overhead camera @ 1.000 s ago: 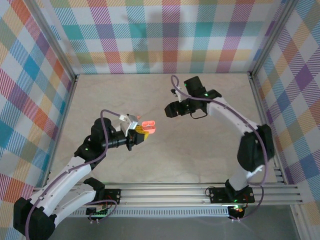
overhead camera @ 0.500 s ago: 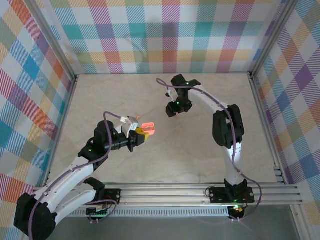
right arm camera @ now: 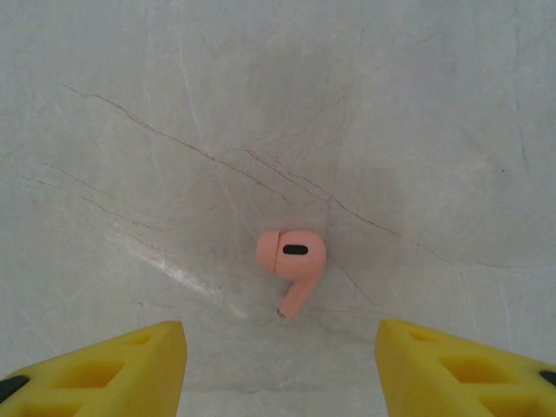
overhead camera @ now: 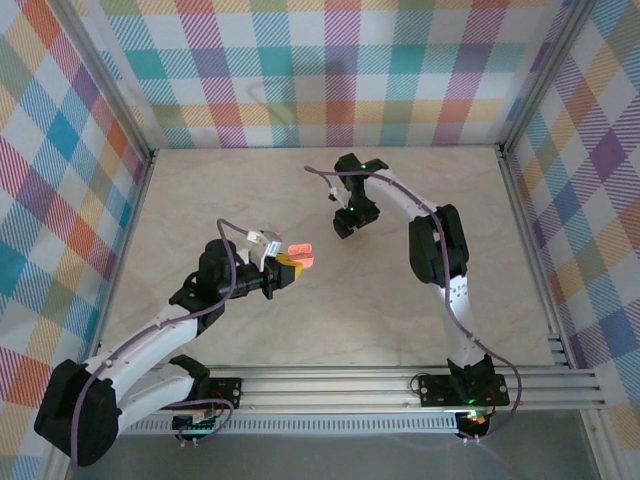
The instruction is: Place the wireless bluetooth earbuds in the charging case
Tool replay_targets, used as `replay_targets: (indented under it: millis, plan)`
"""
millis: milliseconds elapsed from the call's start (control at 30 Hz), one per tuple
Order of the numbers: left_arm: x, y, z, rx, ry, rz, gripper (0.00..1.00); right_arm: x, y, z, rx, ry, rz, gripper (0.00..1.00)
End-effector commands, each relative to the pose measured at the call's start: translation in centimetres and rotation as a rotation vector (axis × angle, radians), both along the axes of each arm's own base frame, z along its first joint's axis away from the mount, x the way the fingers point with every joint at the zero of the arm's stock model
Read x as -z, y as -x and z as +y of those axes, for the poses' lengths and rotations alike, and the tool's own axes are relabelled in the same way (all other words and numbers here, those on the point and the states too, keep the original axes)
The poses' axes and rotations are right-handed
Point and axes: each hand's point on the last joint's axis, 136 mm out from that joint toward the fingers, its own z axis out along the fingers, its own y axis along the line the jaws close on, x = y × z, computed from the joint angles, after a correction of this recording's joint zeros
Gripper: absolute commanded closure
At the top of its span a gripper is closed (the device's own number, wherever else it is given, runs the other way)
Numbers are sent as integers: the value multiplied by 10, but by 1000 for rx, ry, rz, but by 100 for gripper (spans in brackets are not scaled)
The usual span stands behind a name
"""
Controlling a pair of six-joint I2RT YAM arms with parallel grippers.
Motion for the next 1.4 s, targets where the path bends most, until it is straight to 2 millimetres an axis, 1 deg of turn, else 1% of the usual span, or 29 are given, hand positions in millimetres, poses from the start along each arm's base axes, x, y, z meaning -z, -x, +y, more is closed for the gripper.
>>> replay_targets:
  millis: [0, 300, 433, 600, 700, 900, 1033, 1200, 1367]
  plan:
    - [-15, -8, -1, -17, 27, -50, 100, -3, 0, 3, -43, 17, 4, 41]
    - [-13, -13, -1, -30, 23, -43, 100, 9, -6, 8, -49, 27, 31, 43]
    - [-8, -14, -1, -30, 14, -33, 100, 13, -8, 9, -57, 27, 32, 43]
    - [-5, -14, -1, -34, 9, -26, 100, 18, -10, 9, -62, 30, 37, 45]
    - [-7, -15, 0, -39, 10, -31, 100, 21, -10, 9, -63, 35, 43, 47]
    - [-6, -15, 1, -43, 6, -32, 100, 23, -9, 11, -62, 26, 50, 50]
    - [-5, -14, 0, -38, 6, -30, 100, 23, -8, 13, -60, 17, 61, 54]
    - [-6, -13, 1, -38, 6, -30, 100, 24, -7, 14, -56, 17, 77, 62]
    - [-7, -10, 3, -42, 3, -36, 100, 23, -5, 14, -41, 13, 88, 64]
